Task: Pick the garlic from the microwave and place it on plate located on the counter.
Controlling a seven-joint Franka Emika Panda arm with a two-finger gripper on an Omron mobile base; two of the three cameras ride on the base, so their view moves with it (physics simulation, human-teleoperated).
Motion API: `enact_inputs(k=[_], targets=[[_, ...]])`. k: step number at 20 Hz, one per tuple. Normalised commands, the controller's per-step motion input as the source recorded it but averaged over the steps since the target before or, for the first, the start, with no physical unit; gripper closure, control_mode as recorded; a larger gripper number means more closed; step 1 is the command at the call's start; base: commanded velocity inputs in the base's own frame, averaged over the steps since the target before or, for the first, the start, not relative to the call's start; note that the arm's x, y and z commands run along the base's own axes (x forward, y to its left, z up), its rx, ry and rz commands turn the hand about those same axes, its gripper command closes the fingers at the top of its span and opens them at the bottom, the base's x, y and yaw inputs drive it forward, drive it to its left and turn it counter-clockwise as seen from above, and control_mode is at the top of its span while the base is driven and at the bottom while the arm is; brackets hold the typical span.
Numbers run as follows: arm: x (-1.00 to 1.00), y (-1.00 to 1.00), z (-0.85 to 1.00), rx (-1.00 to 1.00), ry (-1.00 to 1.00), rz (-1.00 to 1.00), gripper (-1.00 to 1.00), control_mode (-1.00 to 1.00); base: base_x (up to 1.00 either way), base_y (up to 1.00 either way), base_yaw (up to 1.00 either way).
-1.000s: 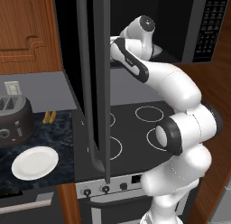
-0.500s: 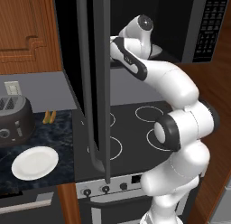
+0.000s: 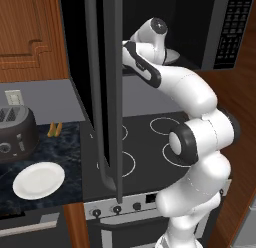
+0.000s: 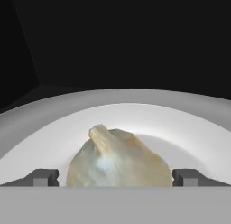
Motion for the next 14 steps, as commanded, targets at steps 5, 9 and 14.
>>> enact_inputs(k=[5, 9, 14], targets=[[0.18, 0.02, 0.00, 0.00, 0.00, 0.00, -1.00, -1.00, 0.00, 0.00, 0.00], [0.07, 0.01, 0.00, 0.00, 0.00, 0.00, 1.00, -1.00, 0.00, 0.00, 0.00], [0.00, 0.00, -0.01, 0.00, 0.00, 0.00, 1.00, -1.00, 0.00, 0.00, 0.00]])
